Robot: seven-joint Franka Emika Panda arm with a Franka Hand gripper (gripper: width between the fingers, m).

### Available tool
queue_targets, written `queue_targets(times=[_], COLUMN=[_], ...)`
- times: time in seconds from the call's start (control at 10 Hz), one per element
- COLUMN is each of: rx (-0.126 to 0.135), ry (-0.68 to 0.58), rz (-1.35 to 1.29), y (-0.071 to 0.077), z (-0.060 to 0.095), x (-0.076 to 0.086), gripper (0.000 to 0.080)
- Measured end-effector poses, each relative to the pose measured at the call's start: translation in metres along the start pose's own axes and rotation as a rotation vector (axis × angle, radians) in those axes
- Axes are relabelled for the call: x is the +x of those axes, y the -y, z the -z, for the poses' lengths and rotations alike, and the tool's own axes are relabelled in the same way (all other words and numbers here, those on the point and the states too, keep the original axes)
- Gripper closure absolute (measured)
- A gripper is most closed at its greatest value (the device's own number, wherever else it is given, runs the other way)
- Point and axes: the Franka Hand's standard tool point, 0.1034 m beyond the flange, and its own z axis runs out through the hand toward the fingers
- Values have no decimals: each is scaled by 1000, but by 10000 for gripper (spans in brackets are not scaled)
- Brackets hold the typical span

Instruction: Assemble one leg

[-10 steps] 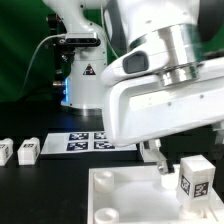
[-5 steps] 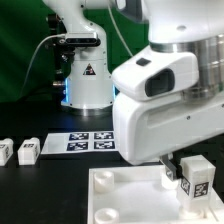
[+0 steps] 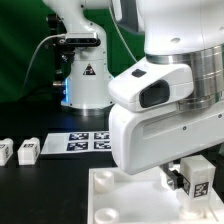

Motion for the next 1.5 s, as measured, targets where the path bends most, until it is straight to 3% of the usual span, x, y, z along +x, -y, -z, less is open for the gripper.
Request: queue_targets(times=[0.1, 0.2, 0.5, 0.6, 1.0, 1.2, 1.4, 1.5], rx=[0, -2, -2, 9, 30, 62, 63, 78], ry=[0, 1, -5, -34, -105, -117, -111, -110], rz=[0, -2, -45, -99, -676, -1041, -1146, -1286], y=[0, -2, -4, -8, -13, -15, -14, -12], z=[0, 0, -1, -3, -3, -3, -3, -3], x=[0, 0, -1, -1, -6, -10, -11, -12], gripper=[365, 499, 500, 500, 506, 506, 505, 505])
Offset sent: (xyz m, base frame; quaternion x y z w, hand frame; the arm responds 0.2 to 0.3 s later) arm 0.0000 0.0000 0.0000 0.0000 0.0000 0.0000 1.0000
